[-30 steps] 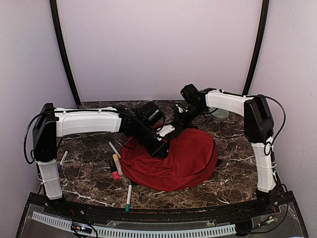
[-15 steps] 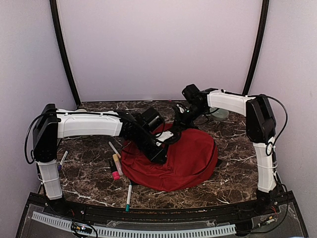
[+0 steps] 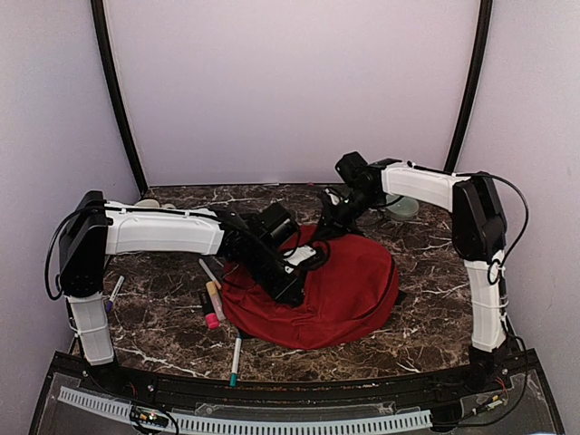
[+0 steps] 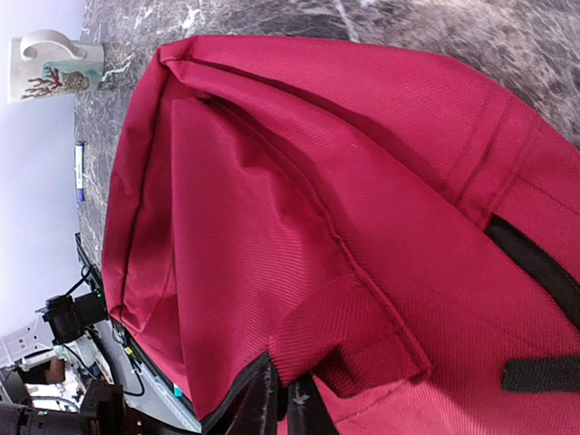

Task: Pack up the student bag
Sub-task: Unzip the upper front pocket of the student bag, then open the upper front pocket of the student bag, then pick up the pen at the center of the board.

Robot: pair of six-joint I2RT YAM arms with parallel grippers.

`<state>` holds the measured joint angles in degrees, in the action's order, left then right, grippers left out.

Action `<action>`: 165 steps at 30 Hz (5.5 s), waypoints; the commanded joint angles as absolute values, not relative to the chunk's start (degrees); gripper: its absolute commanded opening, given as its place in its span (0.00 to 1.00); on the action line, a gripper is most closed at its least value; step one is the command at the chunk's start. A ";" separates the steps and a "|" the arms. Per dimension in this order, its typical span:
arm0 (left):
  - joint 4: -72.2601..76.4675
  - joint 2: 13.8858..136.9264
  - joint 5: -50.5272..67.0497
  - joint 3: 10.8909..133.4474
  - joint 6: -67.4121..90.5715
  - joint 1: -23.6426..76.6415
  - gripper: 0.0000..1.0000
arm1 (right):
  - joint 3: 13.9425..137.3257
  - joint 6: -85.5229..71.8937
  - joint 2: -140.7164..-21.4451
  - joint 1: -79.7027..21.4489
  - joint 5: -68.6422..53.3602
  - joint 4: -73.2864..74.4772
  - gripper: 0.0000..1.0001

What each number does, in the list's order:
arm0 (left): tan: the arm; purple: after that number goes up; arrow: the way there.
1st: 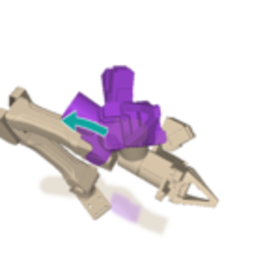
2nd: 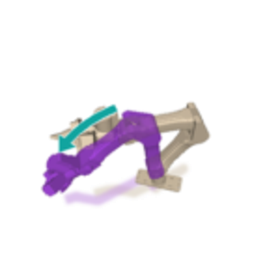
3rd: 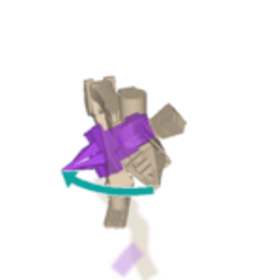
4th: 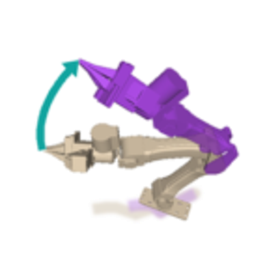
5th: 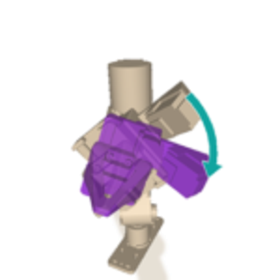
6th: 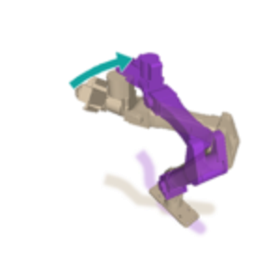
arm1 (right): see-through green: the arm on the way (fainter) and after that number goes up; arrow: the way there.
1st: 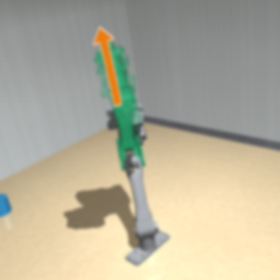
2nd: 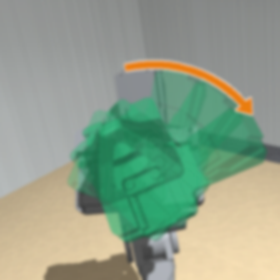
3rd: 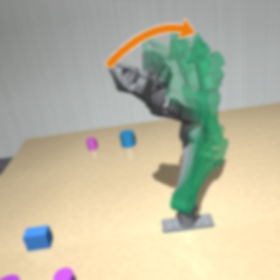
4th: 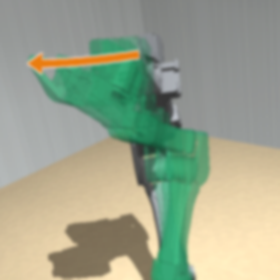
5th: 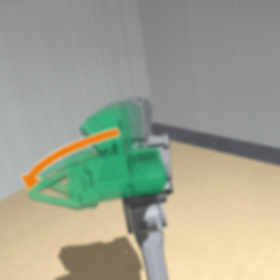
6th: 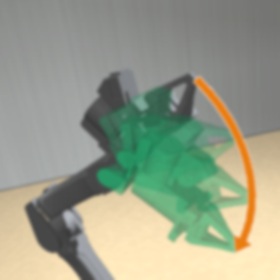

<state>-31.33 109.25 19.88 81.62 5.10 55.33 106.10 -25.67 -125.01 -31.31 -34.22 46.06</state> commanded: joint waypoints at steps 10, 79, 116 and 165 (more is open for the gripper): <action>-28.18 107.97 18.99 80.24 7.95 56.25 0.00 | 86.43 -30.29 -105.27 -33.27 -31.81 33.56 0.59; -52.40 121.15 -7.62 111.82 16.57 55.37 0.81 | 71.15 -23.47 -111.53 -37.75 -30.94 28.05 0.18; -57.43 121.96 -12.31 108.92 30.15 52.63 0.00 | 69.51 -23.77 -112.41 -37.53 -32.50 26.70 0.17; -60.04 94.25 -15.42 84.13 40.93 40.13 0.45 | 80.24 -19.56 -98.78 -32.89 -26.65 43.60 0.34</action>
<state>-57.74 98.76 -14.66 91.88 35.79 41.98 81.34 -20.80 -100.12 -33.63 -28.93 42.61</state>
